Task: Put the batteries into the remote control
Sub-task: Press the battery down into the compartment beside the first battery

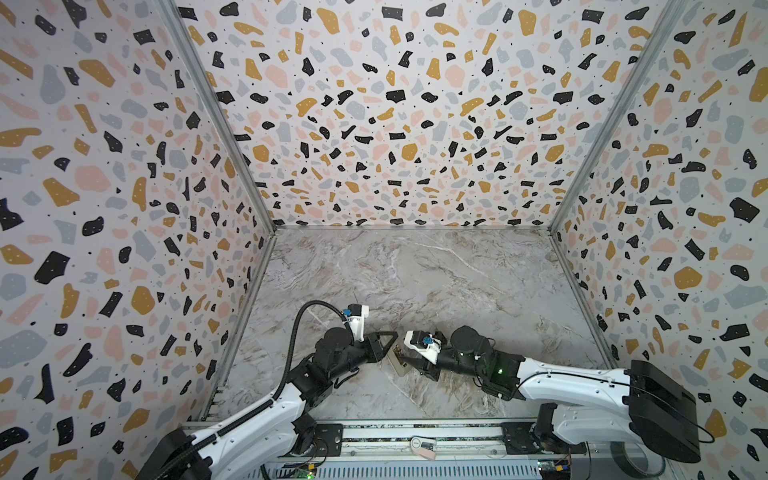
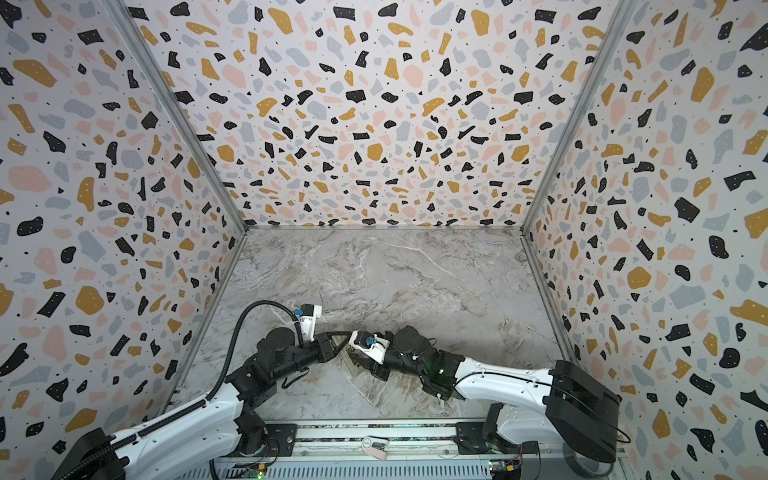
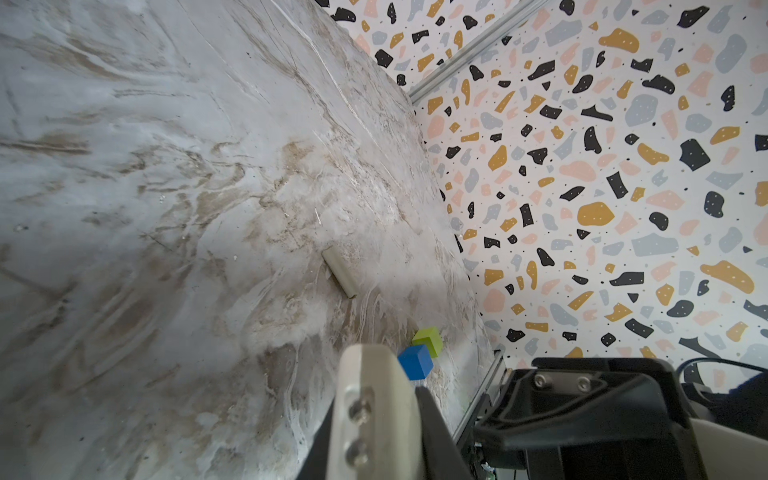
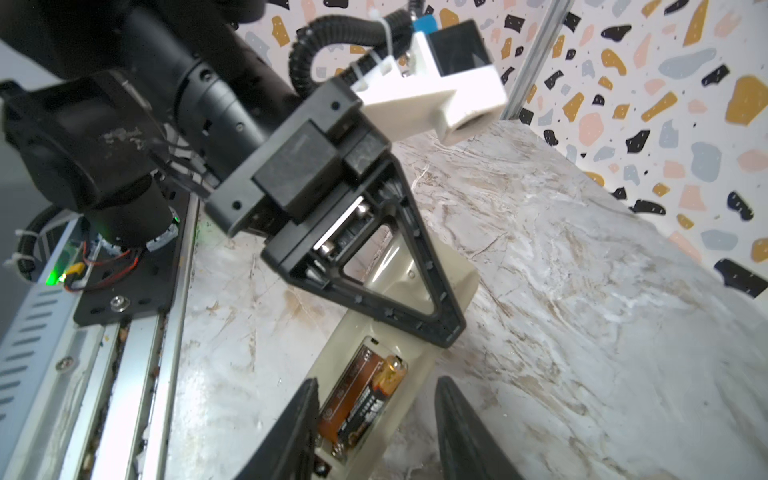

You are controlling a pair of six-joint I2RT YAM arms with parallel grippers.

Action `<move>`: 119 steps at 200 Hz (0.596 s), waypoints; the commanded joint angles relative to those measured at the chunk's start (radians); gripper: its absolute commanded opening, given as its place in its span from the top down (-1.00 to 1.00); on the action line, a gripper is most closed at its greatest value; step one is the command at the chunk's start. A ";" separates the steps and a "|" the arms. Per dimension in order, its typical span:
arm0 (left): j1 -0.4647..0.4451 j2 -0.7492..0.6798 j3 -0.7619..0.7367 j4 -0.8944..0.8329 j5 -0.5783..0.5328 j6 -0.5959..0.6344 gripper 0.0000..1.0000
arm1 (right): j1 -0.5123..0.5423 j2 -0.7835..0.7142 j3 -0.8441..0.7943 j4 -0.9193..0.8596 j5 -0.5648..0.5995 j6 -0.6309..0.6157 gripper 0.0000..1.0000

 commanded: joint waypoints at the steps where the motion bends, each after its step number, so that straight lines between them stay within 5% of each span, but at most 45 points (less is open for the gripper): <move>1: 0.002 0.007 0.045 -0.033 0.060 0.068 1.00 | 0.009 -0.050 0.053 -0.160 0.000 -0.191 0.06; 23: 0.002 0.014 0.060 -0.066 0.080 0.091 1.00 | 0.009 -0.067 0.066 -0.202 -0.002 -0.281 0.11; 52: 0.002 0.027 0.068 -0.083 0.100 0.106 1.00 | 0.010 -0.057 0.095 -0.205 -0.019 -0.344 0.41; 119: 0.003 0.037 0.082 -0.093 0.140 0.131 1.00 | 0.009 0.039 0.160 -0.238 -0.031 -0.407 0.50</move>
